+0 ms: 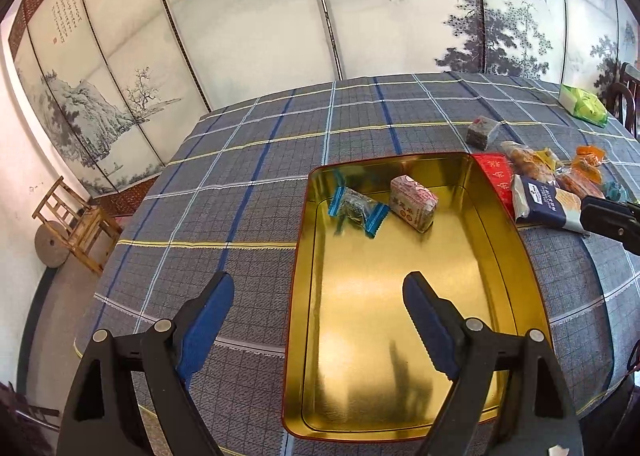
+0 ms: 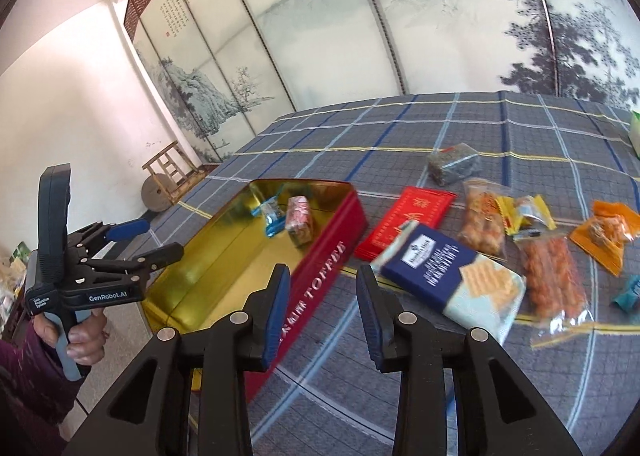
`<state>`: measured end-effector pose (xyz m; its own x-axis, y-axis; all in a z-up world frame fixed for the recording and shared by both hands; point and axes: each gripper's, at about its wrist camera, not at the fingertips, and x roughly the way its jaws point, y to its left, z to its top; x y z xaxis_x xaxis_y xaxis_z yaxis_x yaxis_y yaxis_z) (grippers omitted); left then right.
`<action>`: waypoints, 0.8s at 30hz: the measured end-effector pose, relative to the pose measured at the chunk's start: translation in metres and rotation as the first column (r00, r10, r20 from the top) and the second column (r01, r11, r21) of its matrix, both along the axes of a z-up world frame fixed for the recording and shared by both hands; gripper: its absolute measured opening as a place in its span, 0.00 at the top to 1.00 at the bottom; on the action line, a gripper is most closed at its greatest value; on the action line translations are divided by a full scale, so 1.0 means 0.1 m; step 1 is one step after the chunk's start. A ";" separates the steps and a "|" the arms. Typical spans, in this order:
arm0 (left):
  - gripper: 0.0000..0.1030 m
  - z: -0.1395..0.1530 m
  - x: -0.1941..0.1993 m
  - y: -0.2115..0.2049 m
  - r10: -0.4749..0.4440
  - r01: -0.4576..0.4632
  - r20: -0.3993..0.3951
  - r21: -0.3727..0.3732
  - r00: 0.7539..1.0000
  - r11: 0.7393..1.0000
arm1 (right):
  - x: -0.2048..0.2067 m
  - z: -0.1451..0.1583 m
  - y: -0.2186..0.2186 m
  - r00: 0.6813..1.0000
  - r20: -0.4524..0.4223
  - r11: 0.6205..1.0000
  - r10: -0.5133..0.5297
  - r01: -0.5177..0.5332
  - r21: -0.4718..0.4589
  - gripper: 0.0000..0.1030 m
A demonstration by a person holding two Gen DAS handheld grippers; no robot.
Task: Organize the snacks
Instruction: 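Move the left gripper to the Member's Mark soda cracker pack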
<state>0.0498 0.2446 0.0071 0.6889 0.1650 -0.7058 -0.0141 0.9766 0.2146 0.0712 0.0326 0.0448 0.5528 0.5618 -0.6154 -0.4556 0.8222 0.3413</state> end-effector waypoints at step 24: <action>0.16 -0.01 0.45 -1.46 -0.395 0.282 -0.258 -0.383 0.882 0.879 | -0.32 -0.21 -1.67 0.955 0.066 0.950 -0.289 0.295 -0.103 0.48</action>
